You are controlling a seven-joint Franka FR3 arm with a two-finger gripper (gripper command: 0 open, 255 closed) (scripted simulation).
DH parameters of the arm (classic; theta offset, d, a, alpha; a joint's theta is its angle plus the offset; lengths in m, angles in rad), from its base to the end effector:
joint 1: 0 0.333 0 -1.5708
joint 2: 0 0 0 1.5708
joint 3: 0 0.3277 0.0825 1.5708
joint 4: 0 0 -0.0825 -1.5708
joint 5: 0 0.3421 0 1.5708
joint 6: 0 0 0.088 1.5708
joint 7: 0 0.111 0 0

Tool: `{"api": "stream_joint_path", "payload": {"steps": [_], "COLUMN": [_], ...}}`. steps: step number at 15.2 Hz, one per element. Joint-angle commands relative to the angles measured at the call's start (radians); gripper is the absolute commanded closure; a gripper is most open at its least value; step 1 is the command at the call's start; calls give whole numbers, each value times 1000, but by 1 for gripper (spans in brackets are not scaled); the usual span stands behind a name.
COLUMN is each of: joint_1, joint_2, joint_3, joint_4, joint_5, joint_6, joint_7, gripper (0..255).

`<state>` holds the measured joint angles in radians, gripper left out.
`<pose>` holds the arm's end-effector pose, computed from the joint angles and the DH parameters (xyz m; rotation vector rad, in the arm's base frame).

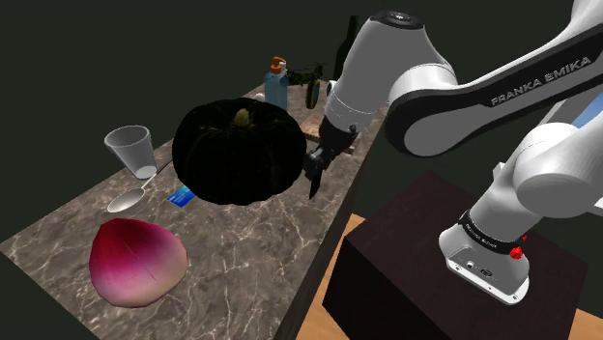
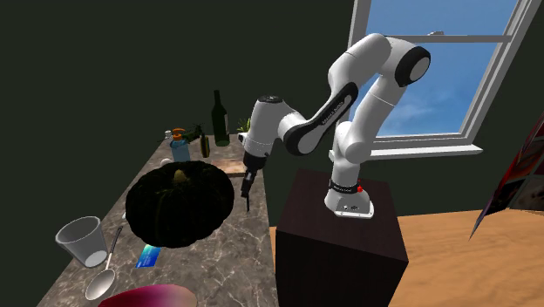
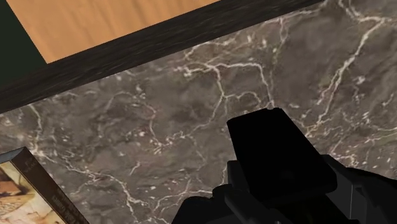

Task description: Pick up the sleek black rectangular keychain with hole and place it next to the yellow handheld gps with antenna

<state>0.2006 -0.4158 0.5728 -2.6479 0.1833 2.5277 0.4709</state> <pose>0.2753 0.2711 0.4156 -3.0463 -0.2320 -0.3980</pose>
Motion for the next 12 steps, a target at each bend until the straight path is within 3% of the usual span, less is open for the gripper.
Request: {"api": "stream_joint_path", "payload": {"steps": [1,12], "joint_1": [4,19], "joint_2": [-17,-101], "joint_3": [-10,-60], "joint_4": [18,110], "joint_5": [3,12], "joint_6": [-35,-209], "joint_7": [-7,-33], "gripper": [255,255]}}
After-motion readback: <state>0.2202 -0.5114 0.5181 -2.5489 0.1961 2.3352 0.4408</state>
